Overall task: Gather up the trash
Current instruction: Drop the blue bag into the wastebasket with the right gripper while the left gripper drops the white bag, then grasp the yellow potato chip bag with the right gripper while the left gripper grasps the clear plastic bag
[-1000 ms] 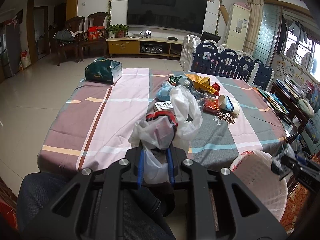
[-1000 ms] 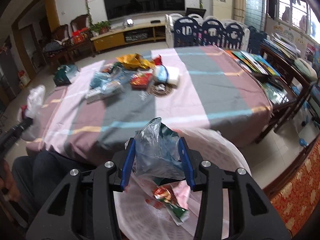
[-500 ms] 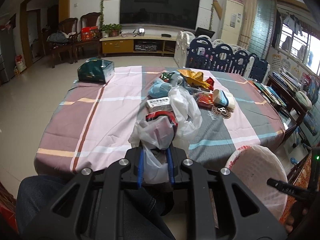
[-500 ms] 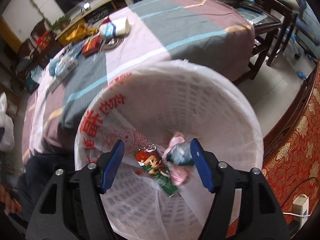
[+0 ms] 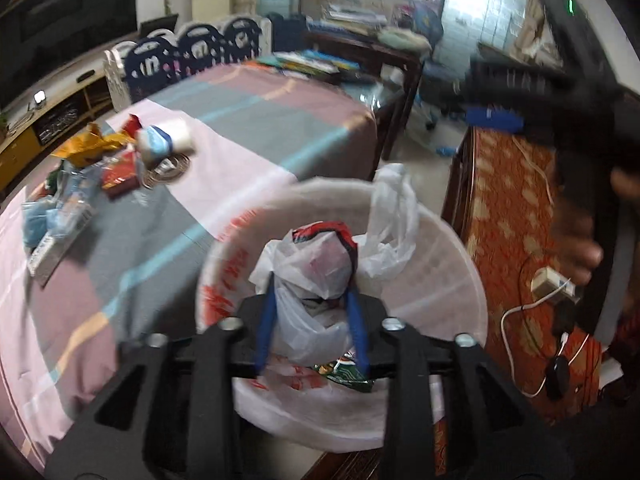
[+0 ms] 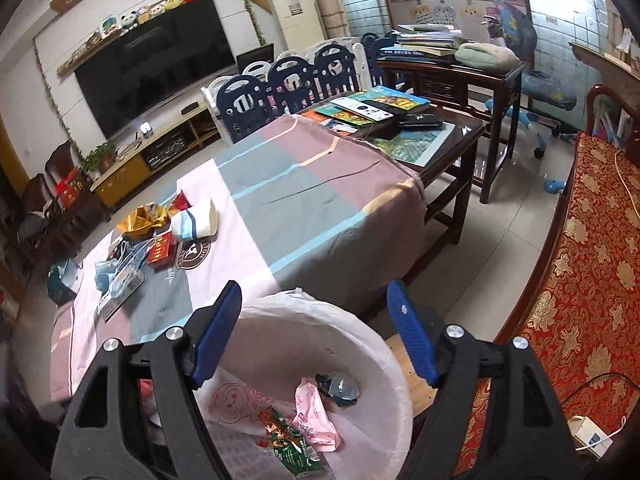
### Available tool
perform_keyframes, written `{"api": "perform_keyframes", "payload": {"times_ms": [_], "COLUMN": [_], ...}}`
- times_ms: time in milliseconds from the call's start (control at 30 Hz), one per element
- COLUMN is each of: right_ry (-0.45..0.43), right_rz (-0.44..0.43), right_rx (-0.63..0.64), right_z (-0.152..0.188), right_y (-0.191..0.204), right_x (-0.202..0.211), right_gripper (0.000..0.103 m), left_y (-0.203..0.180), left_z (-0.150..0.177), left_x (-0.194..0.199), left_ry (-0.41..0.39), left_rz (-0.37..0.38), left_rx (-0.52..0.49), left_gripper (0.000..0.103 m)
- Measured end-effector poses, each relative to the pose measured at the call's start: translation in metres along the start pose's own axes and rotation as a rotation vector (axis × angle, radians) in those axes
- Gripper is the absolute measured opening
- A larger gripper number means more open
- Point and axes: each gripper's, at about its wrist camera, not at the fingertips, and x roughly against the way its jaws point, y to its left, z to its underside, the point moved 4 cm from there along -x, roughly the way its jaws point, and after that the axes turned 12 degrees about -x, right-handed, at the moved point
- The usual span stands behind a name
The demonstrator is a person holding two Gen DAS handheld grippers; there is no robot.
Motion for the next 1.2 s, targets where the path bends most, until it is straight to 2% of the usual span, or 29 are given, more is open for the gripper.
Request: {"api": "perform_keyframes", "payload": {"times_ms": [33, 67, 133, 233, 367, 400, 467, 600, 700, 767, 833, 967, 1000, 1067, 1200], "right_ry": [0.008, 0.017, 0.037, 0.098, 0.175, 0.182, 0.175, 0.120, 0.126, 0.154, 0.197, 0.287, 0.295, 0.338, 0.346], "right_rz": [0.002, 0.006, 0.012, 0.002, -0.070, -0.099, -0.175, -0.242, -0.270, -0.250, -0.193, -0.096, -0.089, -0.109, -0.188], "right_rx": [-0.007, -0.012, -0.018, -0.045, -0.037, -0.017, 0.049, 0.256, 0.330, 0.369, 0.398, 0.429, 0.431, 0.437, 0.466], "right_z": [-0.002, -0.001, -0.001, 0.006, 0.012, 0.013, 0.011, 0.004, -0.005, -0.009, -0.008, 0.004, 0.008, 0.018, 0.033], "right_y": [-0.001, -0.003, -0.006, -0.003, 0.034, 0.049, 0.093, 0.194, 0.266, 0.307, 0.338, 0.361, 0.362, 0.363, 0.364], "right_x": [-0.004, -0.007, -0.014, -0.033, -0.063, -0.069, -0.086, -0.123, -0.164, -0.198, -0.237, -0.295, -0.302, -0.308, -0.294], "right_gripper": [0.074, 0.075, 0.075, 0.075, 0.075, 0.075, 0.075, 0.075, 0.075, 0.075, 0.075, 0.072, 0.055, 0.030, 0.026], "left_y": [-0.001, 0.000, 0.010, 0.042, 0.107, 0.121, 0.147, 0.179, 0.191, 0.201, 0.203, 0.214, 0.217, 0.224, 0.229], "left_z": [0.003, 0.005, 0.011, 0.019, 0.039, 0.046, 0.064, 0.096, 0.117, 0.130, 0.137, 0.153, 0.157, 0.166, 0.176], "left_x": [-0.006, -0.008, -0.005, 0.005, 0.030, 0.037, 0.051, 0.070, 0.077, 0.079, 0.082, 0.088, 0.089, 0.090, 0.089], "left_ry": [0.022, 0.029, 0.024, -0.004, 0.017, 0.019, 0.015, -0.007, 0.008, 0.010, 0.009, -0.002, -0.003, -0.005, -0.009], "left_rz": [-0.034, -0.056, -0.091, -0.207, -0.549, -0.610, -0.679, -0.706, -0.690, -0.651, -0.644, -0.628, -0.621, -0.604, -0.583], "left_rx": [-0.004, -0.001, 0.027, 0.136, 0.291, 0.330, 0.439, 0.621, 0.715, 0.779, 0.805, 0.856, 0.877, 0.927, 0.987], "left_gripper": [0.065, 0.070, 0.072, 0.077, 0.077, 0.077, 0.077, 0.077, 0.077, 0.077, 0.077, 0.077, 0.077, 0.077, 0.077]}}
